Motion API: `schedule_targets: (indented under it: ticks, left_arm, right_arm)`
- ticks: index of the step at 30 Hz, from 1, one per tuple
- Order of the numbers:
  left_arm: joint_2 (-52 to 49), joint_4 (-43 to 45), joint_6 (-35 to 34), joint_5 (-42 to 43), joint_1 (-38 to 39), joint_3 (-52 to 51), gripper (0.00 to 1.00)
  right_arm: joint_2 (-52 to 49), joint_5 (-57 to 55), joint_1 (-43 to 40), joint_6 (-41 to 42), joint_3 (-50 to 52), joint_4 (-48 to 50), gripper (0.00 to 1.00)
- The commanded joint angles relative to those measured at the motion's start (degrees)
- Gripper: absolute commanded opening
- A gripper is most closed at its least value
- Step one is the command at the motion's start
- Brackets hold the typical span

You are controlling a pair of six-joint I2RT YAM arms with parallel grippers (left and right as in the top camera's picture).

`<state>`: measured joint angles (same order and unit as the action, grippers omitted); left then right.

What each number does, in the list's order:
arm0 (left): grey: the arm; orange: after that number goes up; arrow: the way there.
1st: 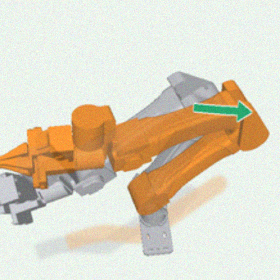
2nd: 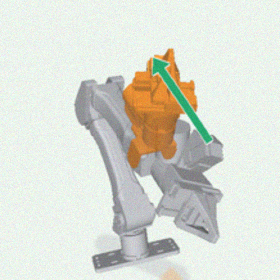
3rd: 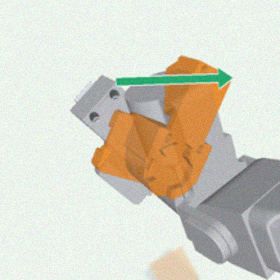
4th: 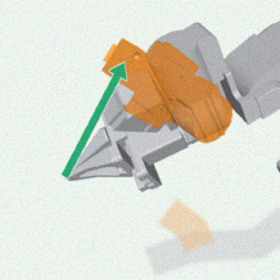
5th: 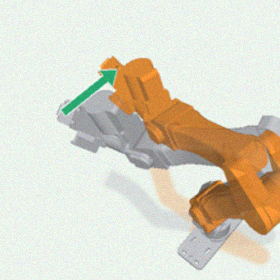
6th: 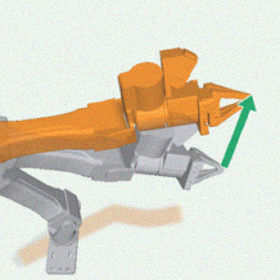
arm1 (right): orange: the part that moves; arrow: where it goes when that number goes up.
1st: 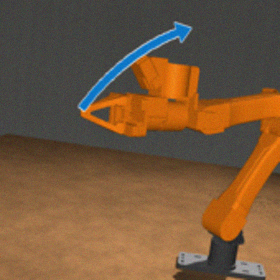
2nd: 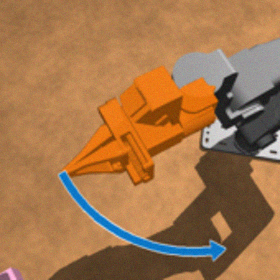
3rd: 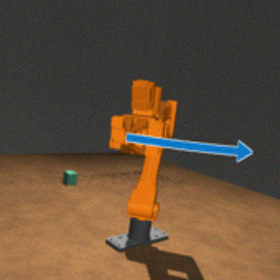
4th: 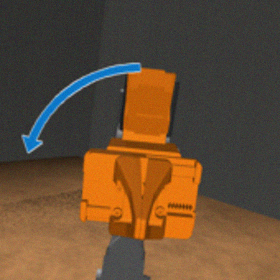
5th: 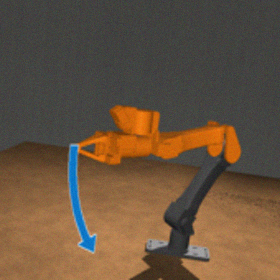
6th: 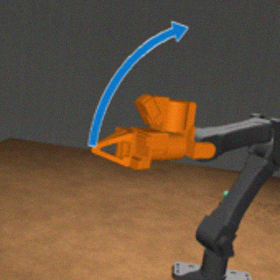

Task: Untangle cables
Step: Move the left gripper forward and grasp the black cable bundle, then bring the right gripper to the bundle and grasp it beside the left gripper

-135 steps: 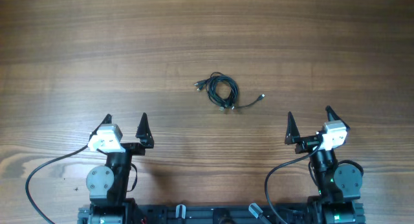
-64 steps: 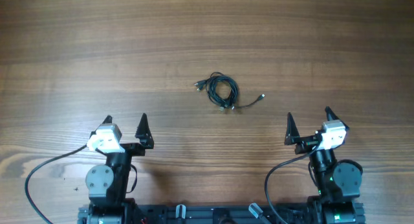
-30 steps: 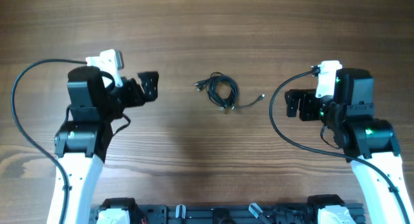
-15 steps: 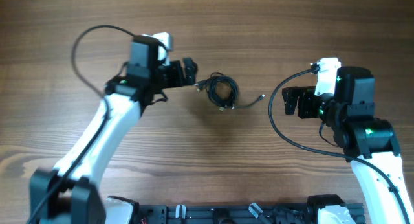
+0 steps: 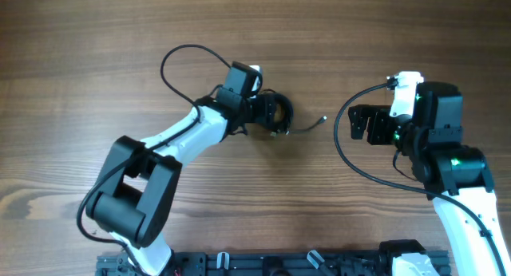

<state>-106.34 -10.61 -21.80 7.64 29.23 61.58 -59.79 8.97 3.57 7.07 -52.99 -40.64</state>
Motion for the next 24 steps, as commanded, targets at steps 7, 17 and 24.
schedule_targets:
  ticks: [7, 17, 24]
  left_arm:
    - [-4.7, 0.8, -0.1, -11.7, 5.7, 0.6, 0.7]
    - [-3.8, 1.0, -0.1, -12.7, 6.3, 0.7, 0.04]
    - [8.5, -2.0, -0.2, -2.0, 6.2, 0.7, 0.04]
  right_arm:
    - [-0.3, 1.0, 0.2, 0.9, -1.2, 0.3, 1.0]
    - [-0.3, 1.0, 0.2, 1.0, -1.2, 0.3, 1.0]
    - [-1.4, 9.7, 0.2, 1.0, -1.1, 0.3, 1.0]
